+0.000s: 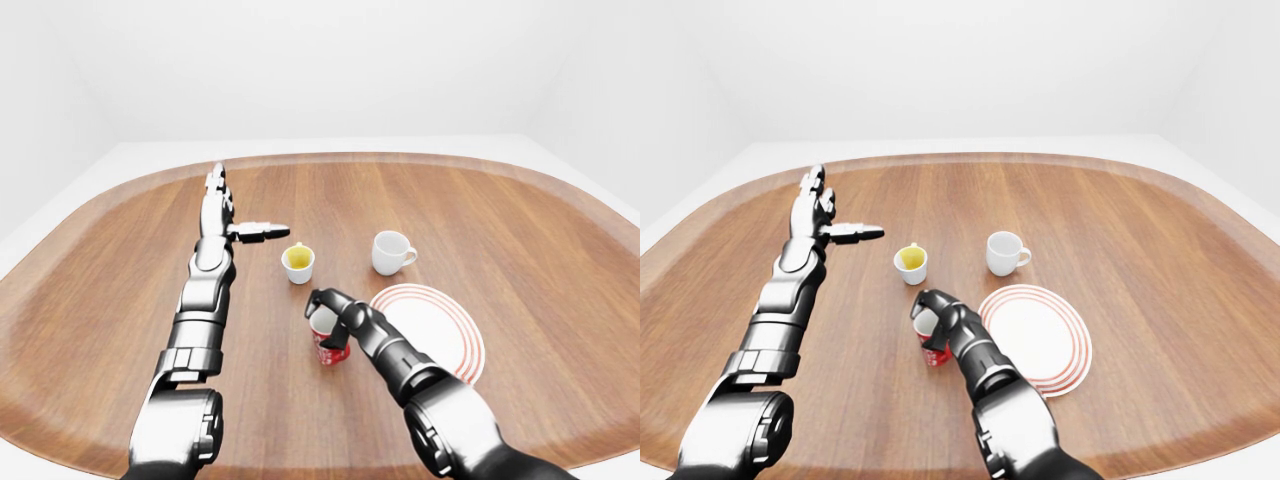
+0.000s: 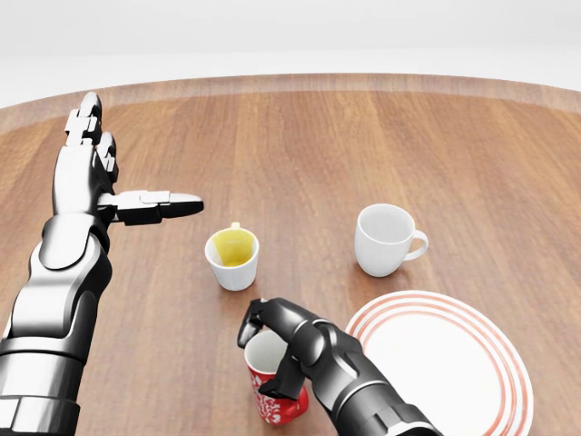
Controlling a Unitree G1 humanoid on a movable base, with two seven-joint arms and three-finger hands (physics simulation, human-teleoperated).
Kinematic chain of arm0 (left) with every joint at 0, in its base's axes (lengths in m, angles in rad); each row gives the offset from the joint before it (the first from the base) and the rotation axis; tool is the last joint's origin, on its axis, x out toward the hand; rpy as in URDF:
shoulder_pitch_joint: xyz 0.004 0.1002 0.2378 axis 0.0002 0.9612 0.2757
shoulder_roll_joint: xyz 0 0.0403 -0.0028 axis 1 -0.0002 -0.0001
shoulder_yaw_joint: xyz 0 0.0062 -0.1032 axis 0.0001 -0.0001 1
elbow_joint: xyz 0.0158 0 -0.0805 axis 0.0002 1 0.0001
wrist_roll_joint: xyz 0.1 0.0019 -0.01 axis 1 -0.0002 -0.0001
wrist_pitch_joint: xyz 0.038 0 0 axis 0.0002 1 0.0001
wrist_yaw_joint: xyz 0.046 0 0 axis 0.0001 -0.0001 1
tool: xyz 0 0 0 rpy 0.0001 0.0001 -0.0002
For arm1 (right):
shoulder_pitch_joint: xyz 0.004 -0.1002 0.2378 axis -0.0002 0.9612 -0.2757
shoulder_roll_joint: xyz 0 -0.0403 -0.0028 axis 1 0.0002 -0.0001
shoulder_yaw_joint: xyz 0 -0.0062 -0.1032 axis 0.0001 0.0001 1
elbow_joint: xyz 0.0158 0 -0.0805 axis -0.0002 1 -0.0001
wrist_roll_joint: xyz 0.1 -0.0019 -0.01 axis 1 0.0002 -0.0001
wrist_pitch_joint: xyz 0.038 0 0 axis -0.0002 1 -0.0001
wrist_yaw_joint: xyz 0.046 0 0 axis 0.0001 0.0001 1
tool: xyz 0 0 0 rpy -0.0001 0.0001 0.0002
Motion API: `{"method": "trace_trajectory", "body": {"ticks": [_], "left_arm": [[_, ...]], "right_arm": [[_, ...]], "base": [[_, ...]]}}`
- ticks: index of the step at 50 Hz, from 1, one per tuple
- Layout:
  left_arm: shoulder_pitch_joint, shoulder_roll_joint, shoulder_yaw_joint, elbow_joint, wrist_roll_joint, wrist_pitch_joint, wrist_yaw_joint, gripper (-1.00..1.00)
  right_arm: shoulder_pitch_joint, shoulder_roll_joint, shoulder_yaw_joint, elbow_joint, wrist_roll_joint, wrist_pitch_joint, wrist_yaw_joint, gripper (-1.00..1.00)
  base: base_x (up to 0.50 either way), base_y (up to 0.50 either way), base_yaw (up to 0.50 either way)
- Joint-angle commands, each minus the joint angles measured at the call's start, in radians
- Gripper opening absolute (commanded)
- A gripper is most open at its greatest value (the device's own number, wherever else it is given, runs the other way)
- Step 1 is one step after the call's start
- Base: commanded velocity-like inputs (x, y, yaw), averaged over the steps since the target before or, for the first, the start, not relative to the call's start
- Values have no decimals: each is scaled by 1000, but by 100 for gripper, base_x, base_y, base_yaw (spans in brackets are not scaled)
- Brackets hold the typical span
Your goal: Pick up the red mug and put it on the plate
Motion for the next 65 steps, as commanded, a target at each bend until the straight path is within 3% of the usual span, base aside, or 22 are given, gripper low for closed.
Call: {"method": "trace_trajectory", "body": {"ticks": [1,17,65], "left_arm": [[-4,0,0,1,1,0,1,100],[-7,-4,-3,10,3,0,2,100],[-5,-10,-8,27,11,0,1,100]], "right_arm": [[23,-17,2,-161,52,20,-30,-100],[132,-51,18,-539,16,20,97,-100],[215,-194,-53,-647,-4,20,125,-100]], "base": [[0,0,0],[0,0,0],[0,0,0]]}}
